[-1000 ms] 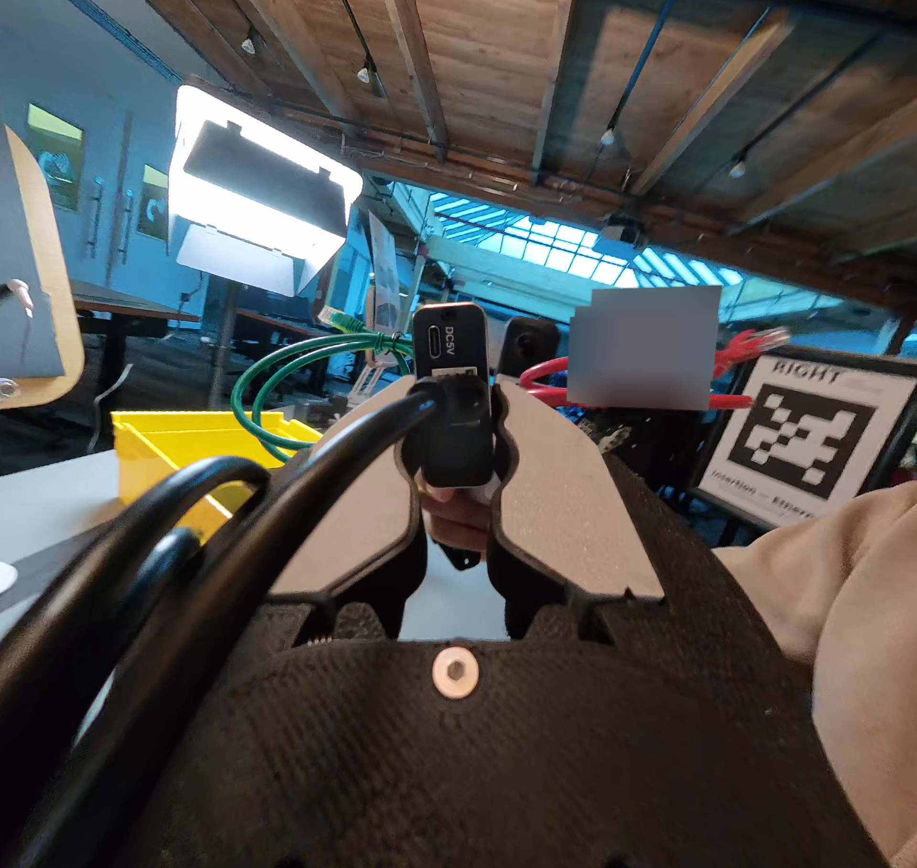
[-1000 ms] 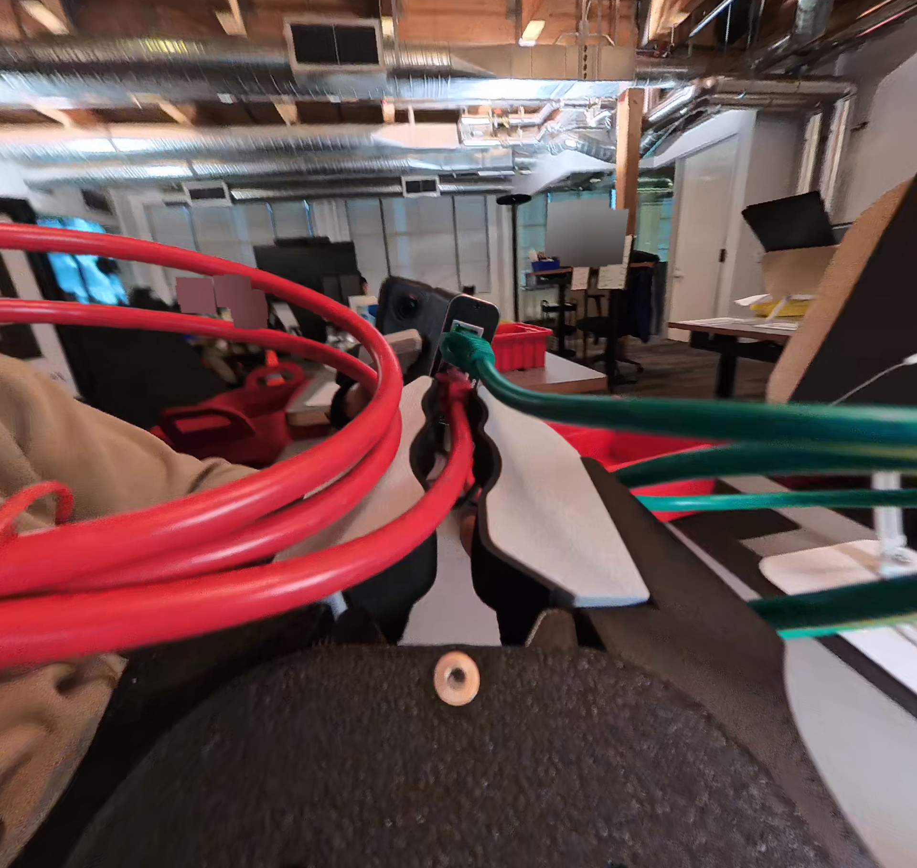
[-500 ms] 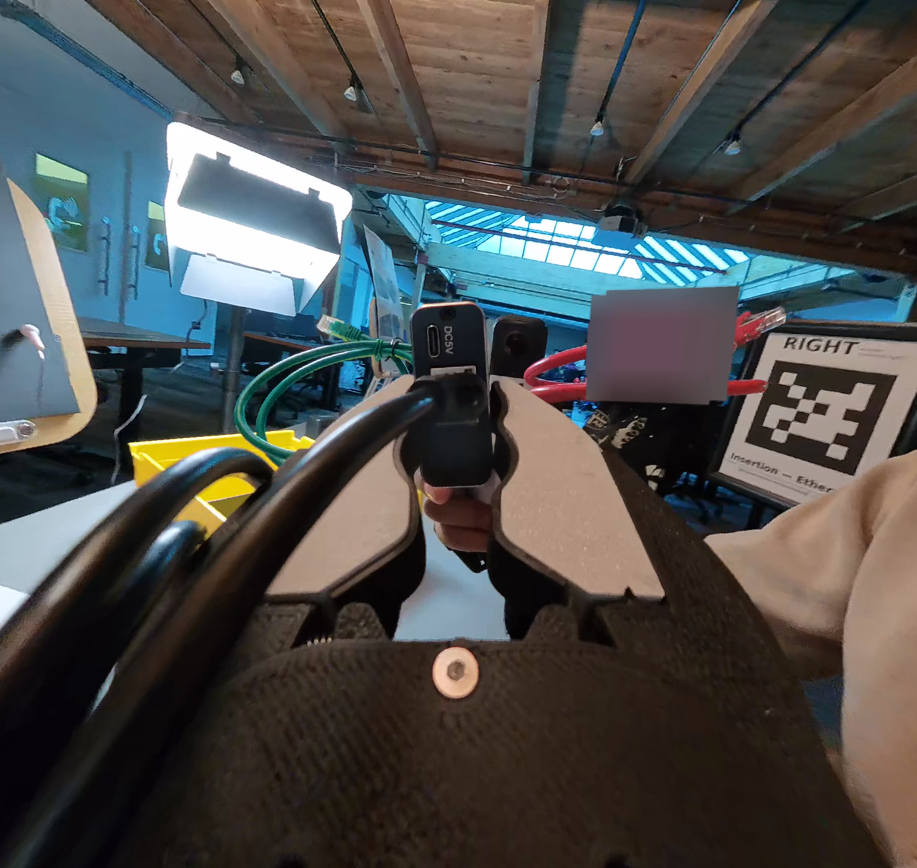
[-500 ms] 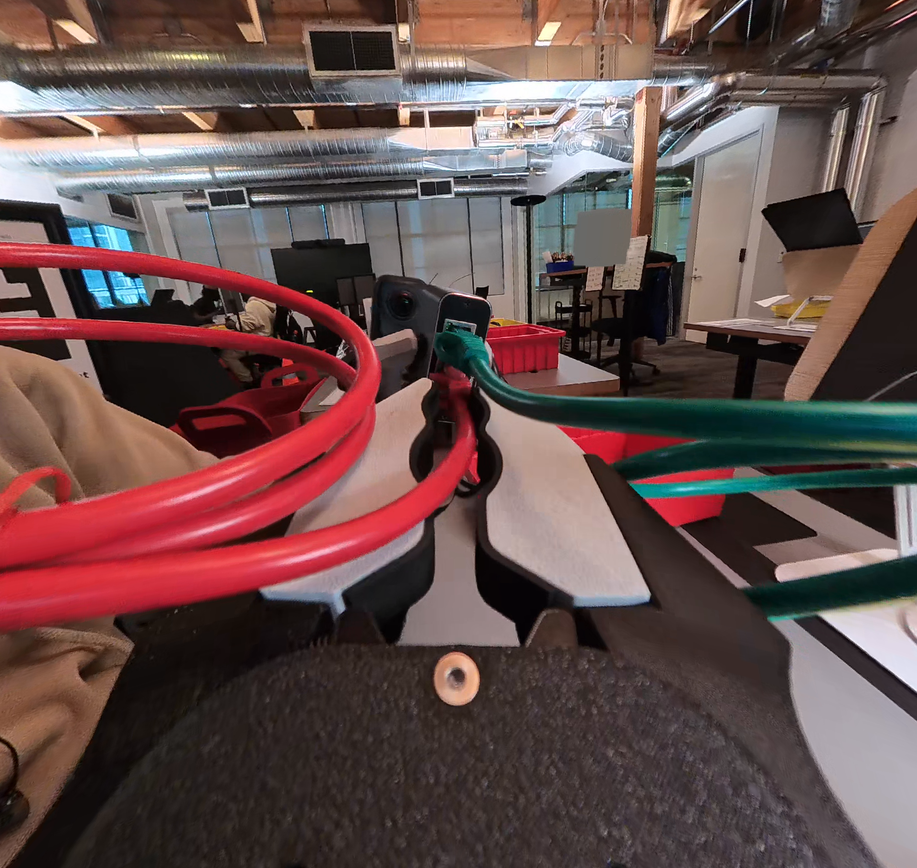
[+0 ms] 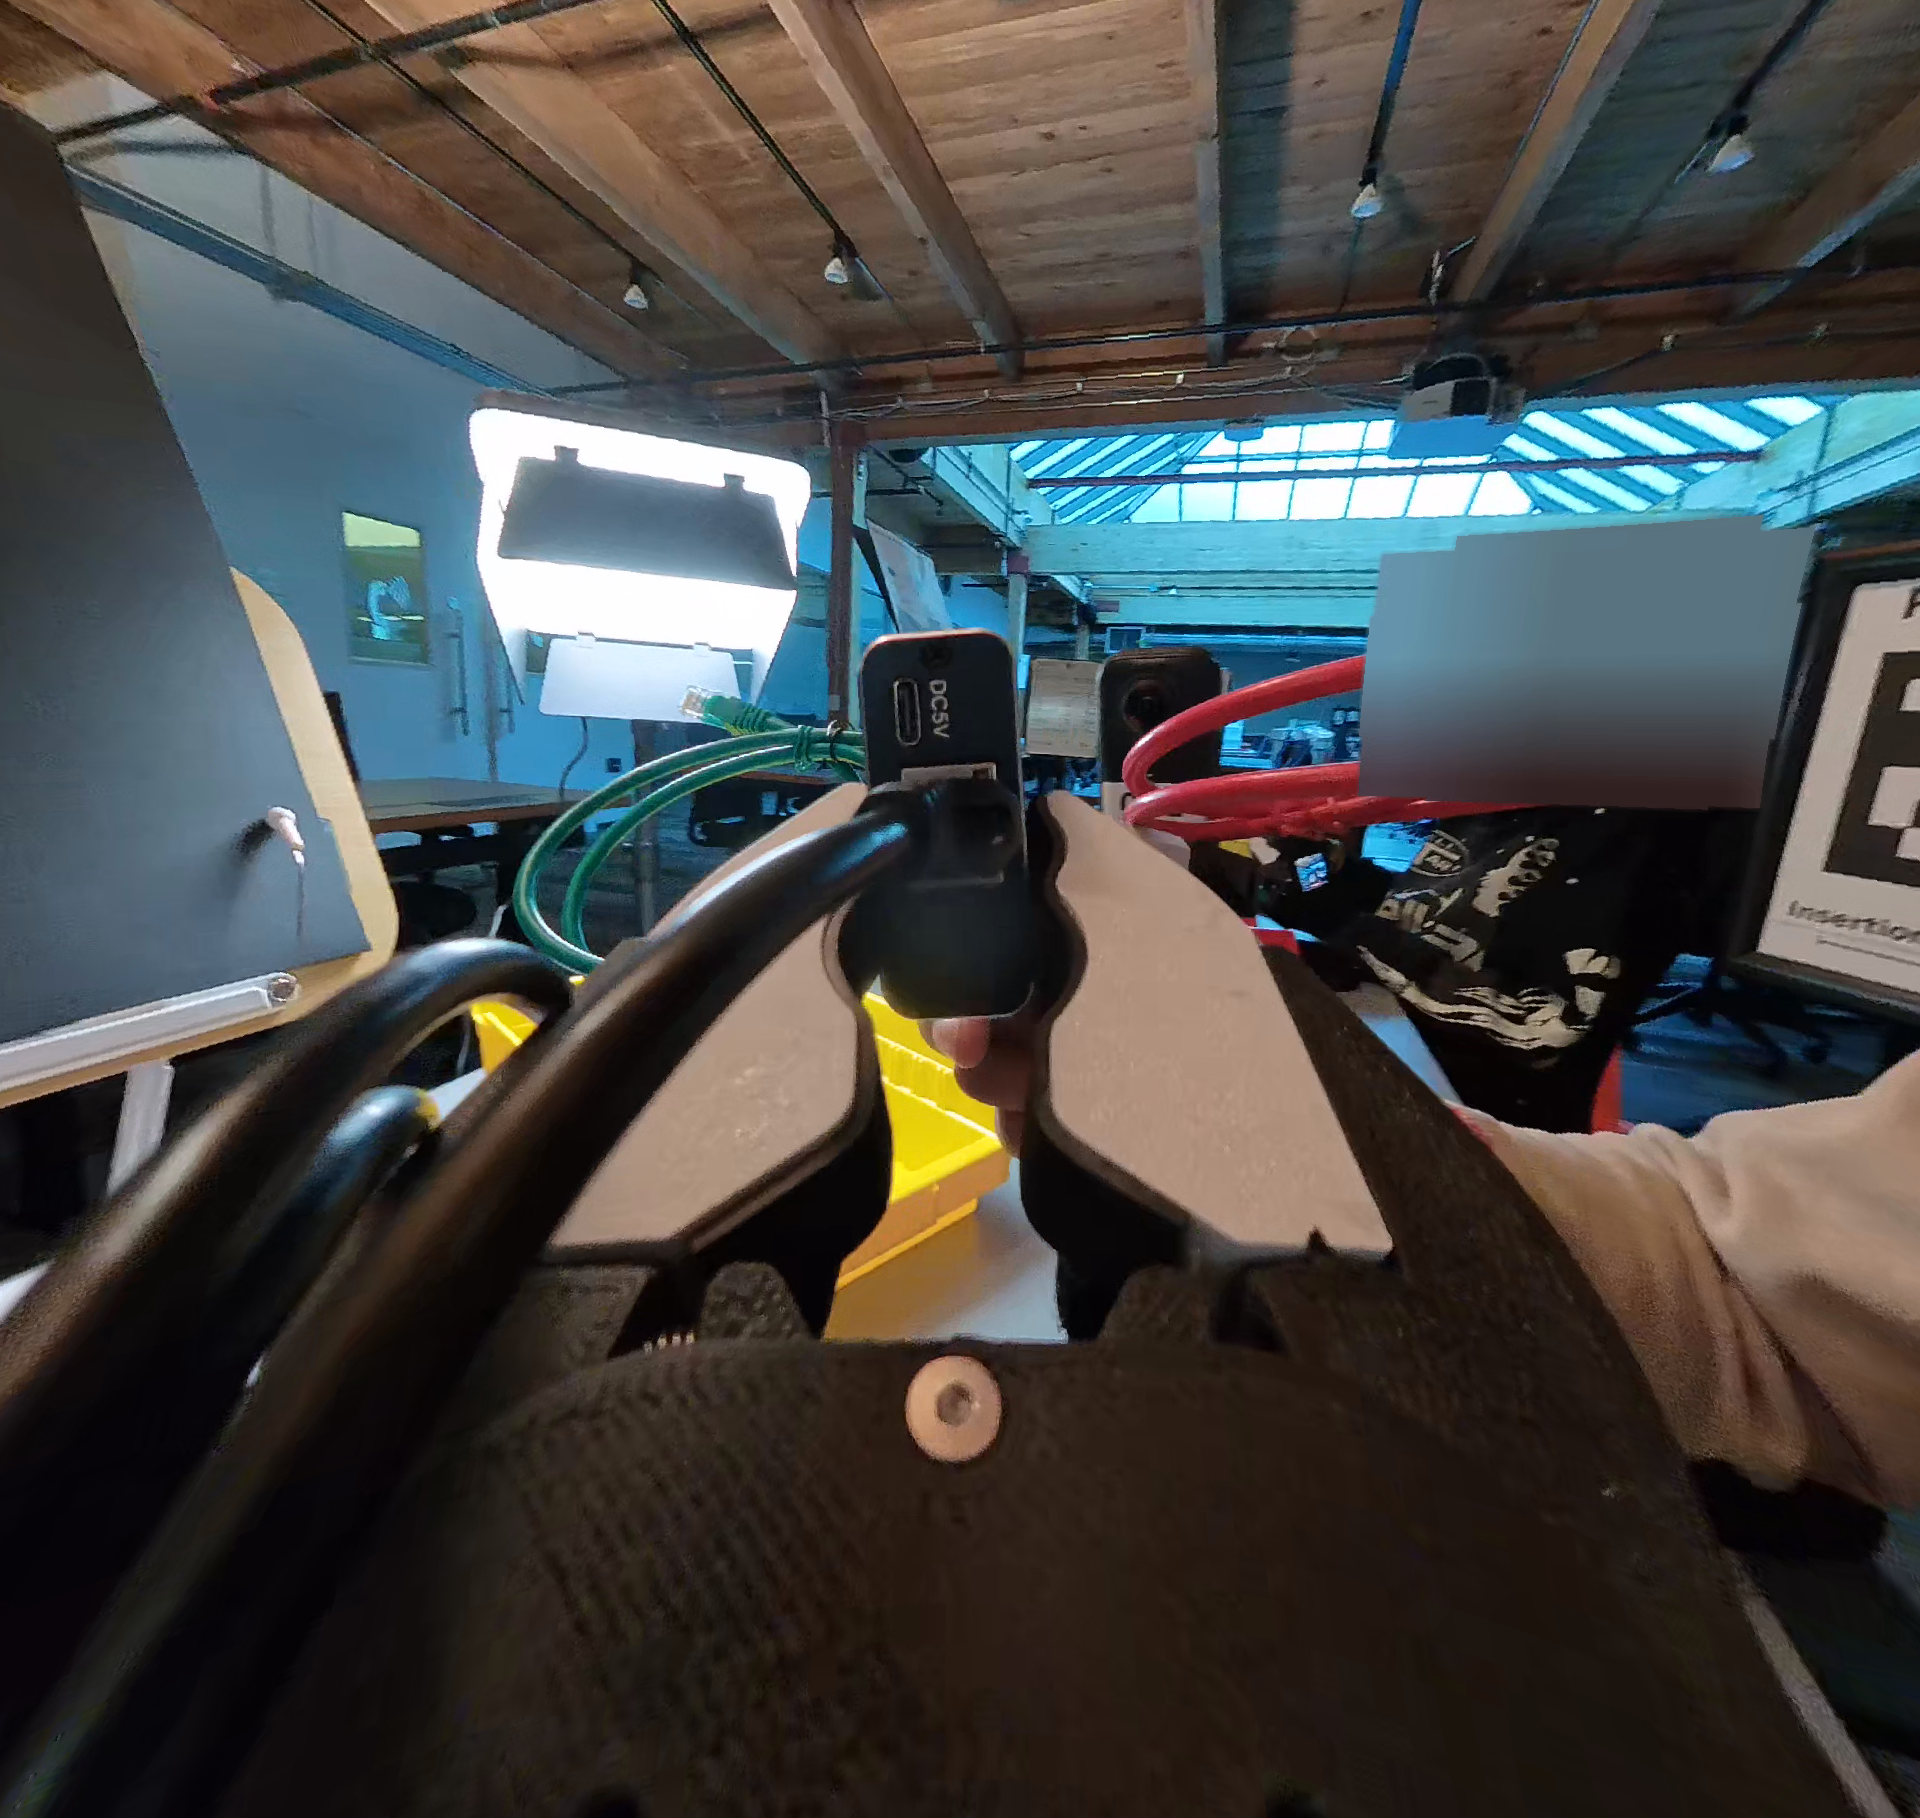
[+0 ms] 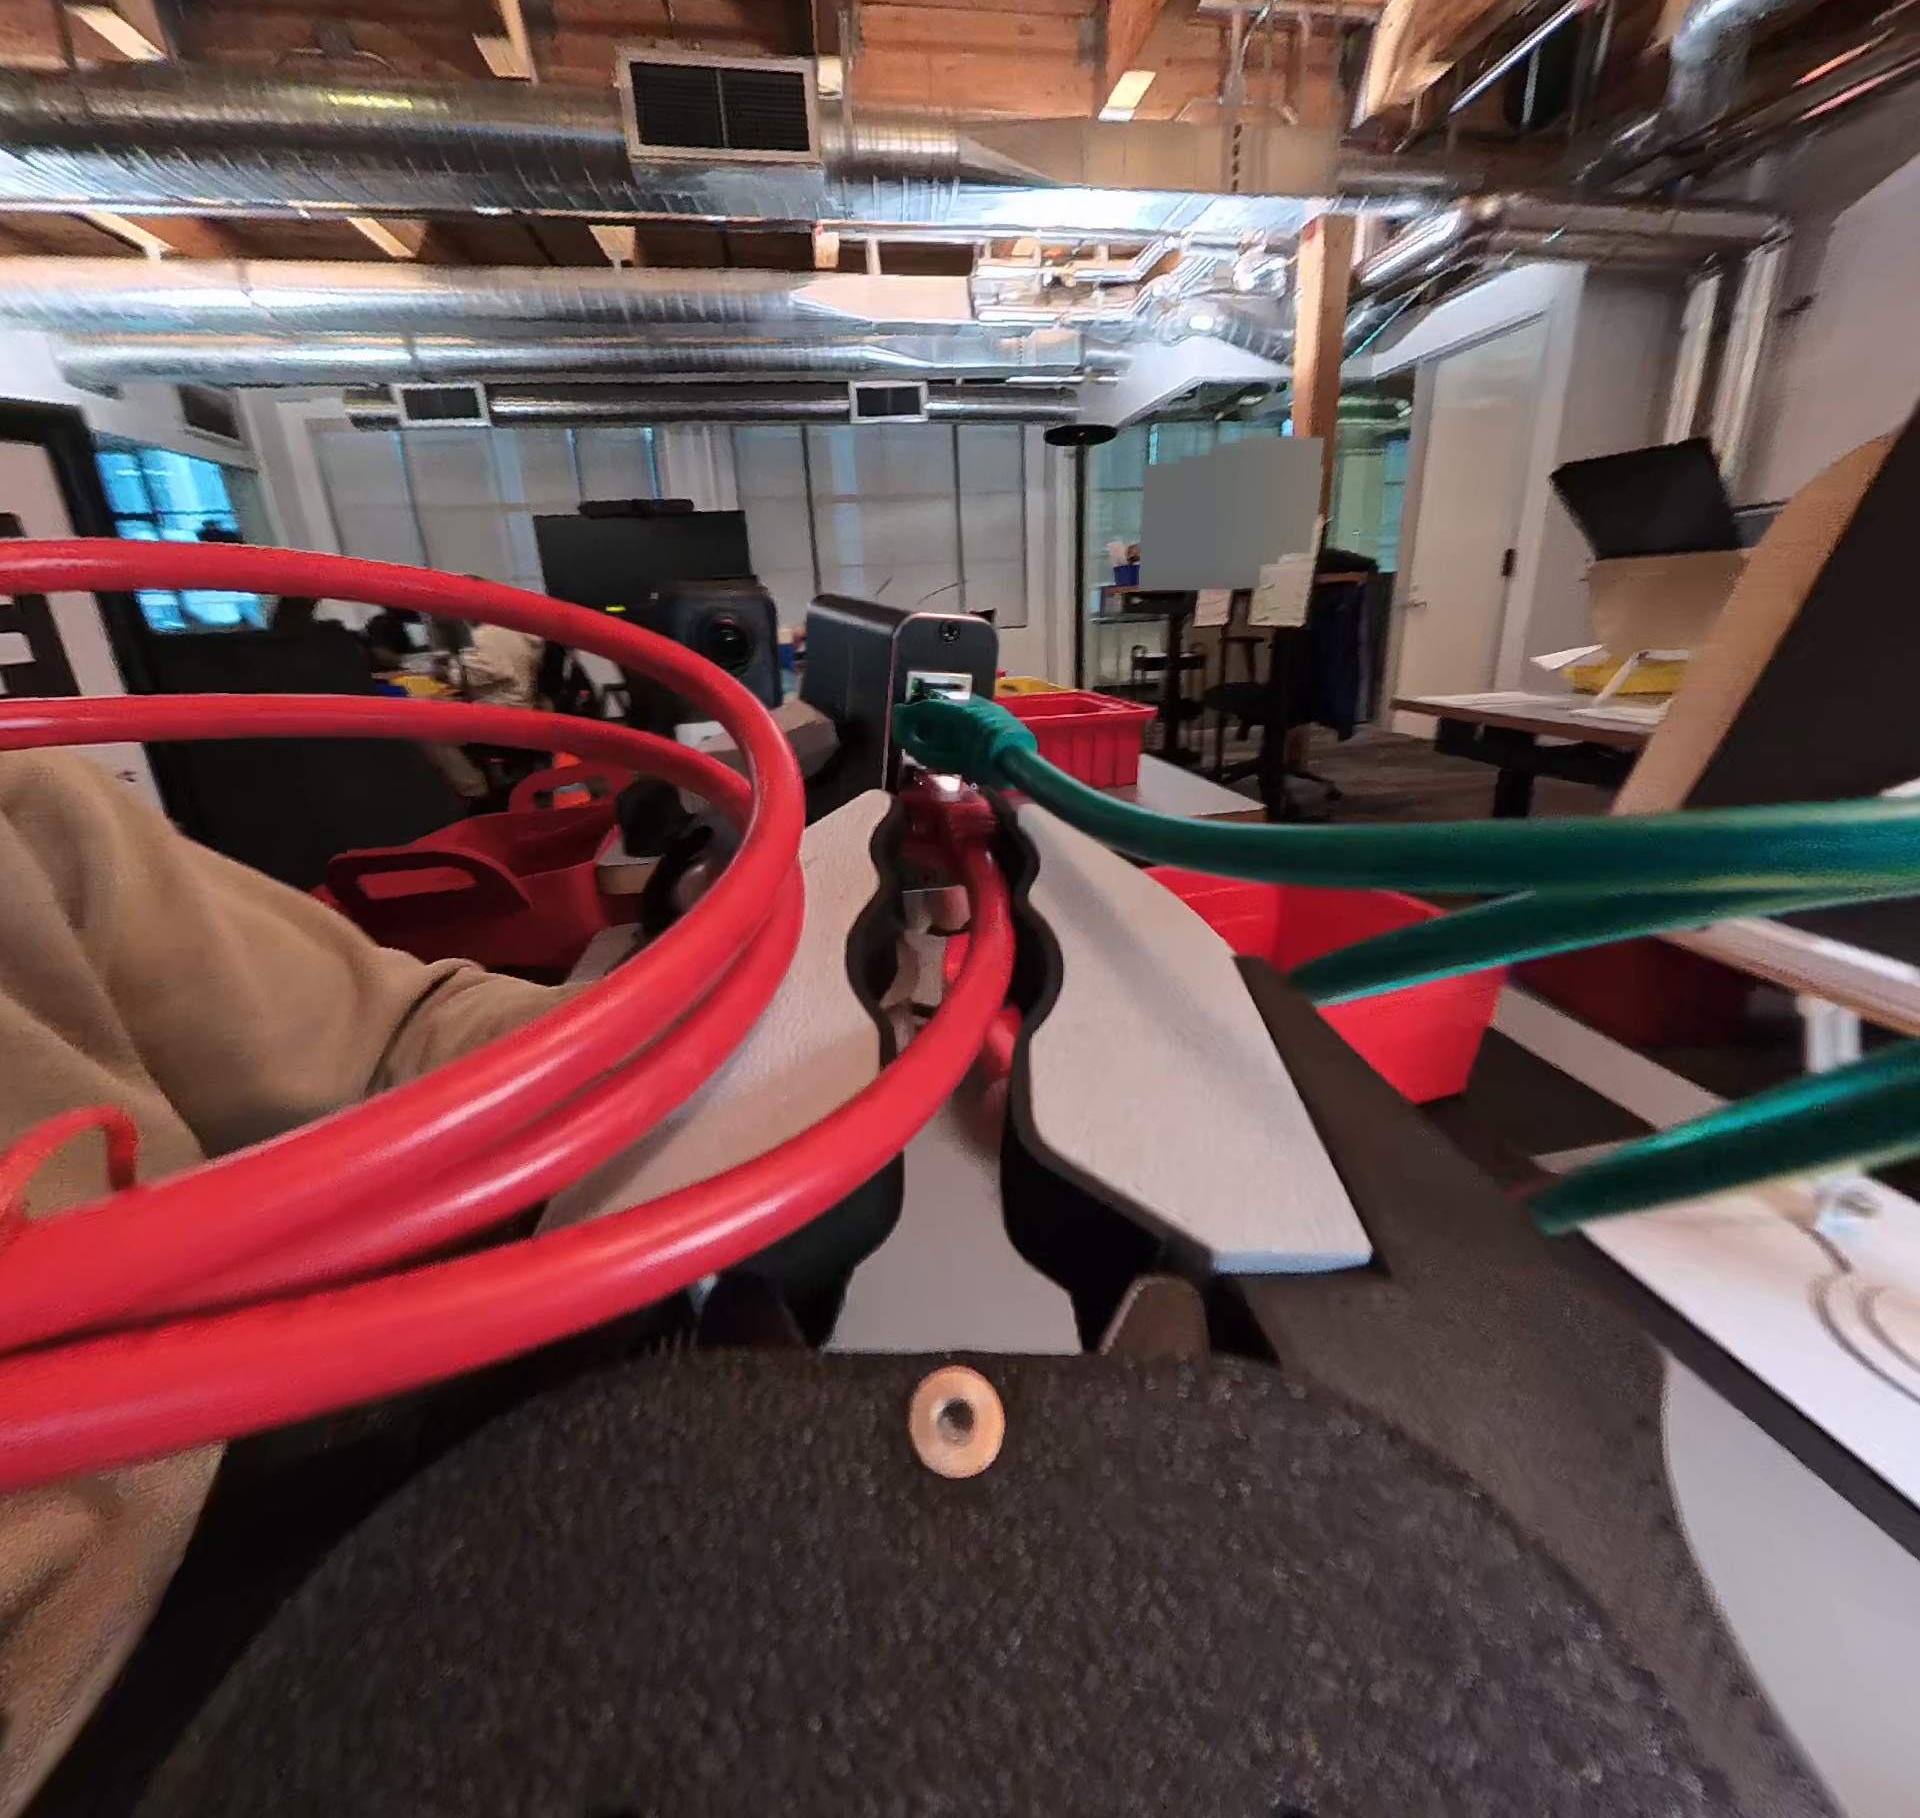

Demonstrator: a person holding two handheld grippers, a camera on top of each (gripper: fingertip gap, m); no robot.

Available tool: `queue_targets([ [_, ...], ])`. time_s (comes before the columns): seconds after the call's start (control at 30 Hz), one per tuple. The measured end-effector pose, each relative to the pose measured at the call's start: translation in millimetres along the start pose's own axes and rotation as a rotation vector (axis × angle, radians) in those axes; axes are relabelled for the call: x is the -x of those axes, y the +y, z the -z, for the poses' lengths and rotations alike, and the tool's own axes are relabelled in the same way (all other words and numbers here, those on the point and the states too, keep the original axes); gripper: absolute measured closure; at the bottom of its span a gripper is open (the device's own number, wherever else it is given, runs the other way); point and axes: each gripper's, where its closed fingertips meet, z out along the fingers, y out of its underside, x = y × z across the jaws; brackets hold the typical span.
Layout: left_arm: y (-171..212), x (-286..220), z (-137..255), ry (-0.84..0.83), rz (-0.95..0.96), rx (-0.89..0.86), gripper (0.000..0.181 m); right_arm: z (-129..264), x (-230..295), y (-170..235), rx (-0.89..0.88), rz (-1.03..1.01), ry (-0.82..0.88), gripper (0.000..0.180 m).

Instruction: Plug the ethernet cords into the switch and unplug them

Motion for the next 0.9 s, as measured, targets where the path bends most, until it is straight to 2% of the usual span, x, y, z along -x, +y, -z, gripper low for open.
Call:
queue_targets([
  [0.03, -1.2, -0.9, 0.3, -0.010, -0.018, -0.003, 0.155, -0.8, 0.5, -1.4, -0.015, 0.031, 0.024, 0.163],
  [0.27, -10.7, -10.3, 3.0, 0.018, -0.014, -0.047, 0.155, -3.0, 10.2, -11.7, -0.092, 0.251, 0.169, 0.160],
  [0.4, -12.2, -11.5, 3.6, 0.032, -0.005, -0.031, 0.156, -2.7, 12.0, -10.7, -0.084, 0.285, 0.171, 0.164],
  [0.43, -12.7, -10.3, 3.4, 0.037, 0.021, -0.031, 0.156, -2.8, 11.9, -10.8, -0.079, 0.280, 0.164, 0.161],
  [0.57, -12.4, 0.2, 4.0, 0.063, 0.178, -0.036, 0.157, -4.0, 8.1, -7.9, -0.061, 0.265, 0.161, 0.171],
  [0.6, -12.7, 2.1, 4.3, 0.066, 0.192, -0.040, 0.157, -4.8, 7.2, -6.8, -0.057, 0.253, 0.152, 0.165],
  [0.7, -14.4, 6.3, 4.9, 0.076, 0.237, -0.051, 0.154, -6.5, 6.1, -5.5, -0.048, 0.218, 0.126, 0.166],
  [0.8, -15.4, 6.9, 7.1, 0.142, 0.268, -0.061, 0.157, -6.6, 10.7, -0.4, -0.016, 0.056, -0.035, 0.168],
  [0.9, -12.9, 4.7, 8.0, 0.158, 0.265, -0.075, 0.158, -5.6, 11.7, 0.1, -0.010, -0.022, -0.088, 0.167],
])
